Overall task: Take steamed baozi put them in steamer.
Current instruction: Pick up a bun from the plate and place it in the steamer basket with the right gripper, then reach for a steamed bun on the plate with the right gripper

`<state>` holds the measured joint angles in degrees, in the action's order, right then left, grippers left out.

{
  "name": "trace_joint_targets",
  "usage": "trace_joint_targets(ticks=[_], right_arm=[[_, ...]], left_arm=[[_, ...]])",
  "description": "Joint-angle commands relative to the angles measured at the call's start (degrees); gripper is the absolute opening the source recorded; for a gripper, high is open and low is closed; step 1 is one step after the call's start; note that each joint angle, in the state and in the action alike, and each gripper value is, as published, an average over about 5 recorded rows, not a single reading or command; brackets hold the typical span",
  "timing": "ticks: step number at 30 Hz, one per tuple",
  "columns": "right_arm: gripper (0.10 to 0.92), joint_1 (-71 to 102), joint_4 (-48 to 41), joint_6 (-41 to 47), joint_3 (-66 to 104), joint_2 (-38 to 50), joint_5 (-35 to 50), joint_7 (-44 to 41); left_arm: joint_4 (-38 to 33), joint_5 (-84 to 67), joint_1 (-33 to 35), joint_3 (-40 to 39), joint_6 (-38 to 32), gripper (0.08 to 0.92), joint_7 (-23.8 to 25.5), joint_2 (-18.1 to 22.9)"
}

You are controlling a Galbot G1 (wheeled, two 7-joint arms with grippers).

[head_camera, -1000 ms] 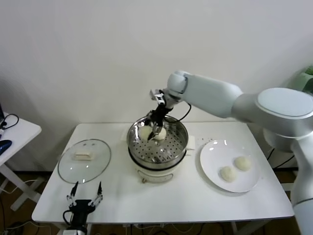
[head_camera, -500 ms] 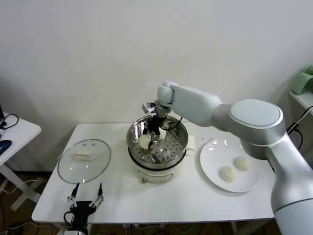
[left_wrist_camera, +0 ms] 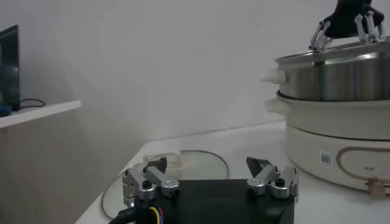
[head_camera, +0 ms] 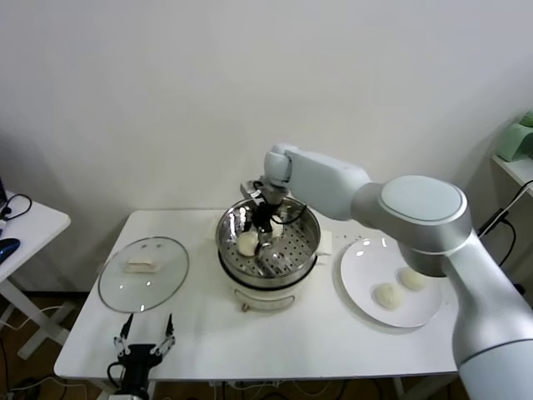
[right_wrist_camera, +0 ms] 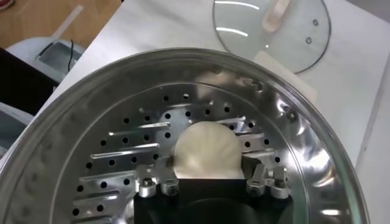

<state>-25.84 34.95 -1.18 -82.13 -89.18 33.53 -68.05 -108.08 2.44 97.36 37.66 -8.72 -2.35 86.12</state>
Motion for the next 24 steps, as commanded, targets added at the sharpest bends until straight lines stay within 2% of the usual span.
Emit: trace_joint_targets(ticks=[1,7,14,21,24], right_arm=[[0.819,0.36,-0.55,-0.52,0.42,-0.42,-0.81,0.15],[0.823,-0.97,1.58,-0.54,0.79,0.87,-0.64,0.04],[0.823,-7.44,11.17,1.37,0.72,7.52,1.28,-1.03],[0.823,-16.41,25.74,4.99,-0.06,22.70,2.19,-2.66],[0.823,-18.36,29.33,5.16,0.10,29.82,1.27,-2.86]], left_arm=[[0.18,-0.01,0.03,0.05,-0.15,0.823,-0.06,-0.02],[0.20,-0.01,0.04,0.12,-0.26,0.823,-0.12,-0.05],[0.00,0.03,-0.08,0.11,-0.04,0.823,-0.14,-0.12],[-0.34,0.04,-0.55,-0.08,0.85,0.823,-0.28,0.03],[-0.30,-0.08,-0.94,-0.05,0.87,0.823,-0.26,-0.01]])
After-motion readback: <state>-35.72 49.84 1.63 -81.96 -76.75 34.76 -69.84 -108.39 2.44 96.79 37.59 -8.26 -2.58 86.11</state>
